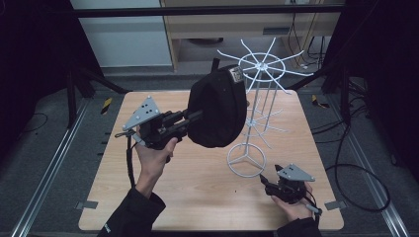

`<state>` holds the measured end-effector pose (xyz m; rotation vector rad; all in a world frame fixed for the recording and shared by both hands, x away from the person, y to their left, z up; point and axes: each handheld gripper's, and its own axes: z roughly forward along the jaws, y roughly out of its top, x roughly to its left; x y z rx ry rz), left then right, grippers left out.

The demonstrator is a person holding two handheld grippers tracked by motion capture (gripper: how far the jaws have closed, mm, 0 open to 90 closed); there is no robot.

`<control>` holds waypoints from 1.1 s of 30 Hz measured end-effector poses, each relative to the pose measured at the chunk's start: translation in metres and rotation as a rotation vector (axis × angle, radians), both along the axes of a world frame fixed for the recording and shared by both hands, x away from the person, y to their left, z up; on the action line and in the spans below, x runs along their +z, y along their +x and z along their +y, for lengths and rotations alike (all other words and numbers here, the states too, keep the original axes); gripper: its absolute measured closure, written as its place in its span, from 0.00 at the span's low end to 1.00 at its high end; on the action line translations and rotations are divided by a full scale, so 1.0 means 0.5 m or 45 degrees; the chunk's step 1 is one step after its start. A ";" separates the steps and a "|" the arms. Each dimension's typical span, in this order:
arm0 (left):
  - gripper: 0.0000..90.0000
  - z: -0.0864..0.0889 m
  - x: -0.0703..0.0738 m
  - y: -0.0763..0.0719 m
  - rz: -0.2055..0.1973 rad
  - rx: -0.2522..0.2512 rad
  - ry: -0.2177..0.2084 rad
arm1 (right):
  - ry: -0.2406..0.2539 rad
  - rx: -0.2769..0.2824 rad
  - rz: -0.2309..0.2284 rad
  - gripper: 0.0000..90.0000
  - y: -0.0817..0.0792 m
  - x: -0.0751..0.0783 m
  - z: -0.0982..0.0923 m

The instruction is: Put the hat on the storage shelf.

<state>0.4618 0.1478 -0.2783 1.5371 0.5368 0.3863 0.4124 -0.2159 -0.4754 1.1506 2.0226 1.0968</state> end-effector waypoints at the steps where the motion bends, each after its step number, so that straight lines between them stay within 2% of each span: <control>1: 0.82 -0.002 -0.003 0.000 -0.001 0.006 0.011 | 0.000 -0.001 0.000 0.38 0.000 0.000 0.000; 7: 0.78 -0.014 -0.011 0.002 -0.003 0.042 0.071 | 0.005 -0.003 0.005 0.38 -0.001 0.000 0.001; 14: 0.70 -0.012 -0.020 0.004 -0.004 0.062 0.084 | 0.004 -0.003 0.003 0.38 -0.001 0.000 0.001; 19: 0.64 -0.001 -0.023 0.004 -0.003 0.061 0.088 | 0.000 -0.003 0.002 0.38 0.000 -0.001 0.000; 25: 0.52 0.018 -0.030 -0.006 -0.015 0.086 0.113 | 0.000 -0.006 0.001 0.38 0.000 -0.001 0.000; 30: 0.47 0.037 -0.040 -0.011 0.001 0.113 0.123 | -0.002 -0.006 -0.002 0.37 0.001 -0.002 -0.002; 33: 0.44 0.062 -0.058 -0.018 0.020 0.137 0.132 | 0.003 -0.010 0.001 0.36 0.000 -0.002 -0.002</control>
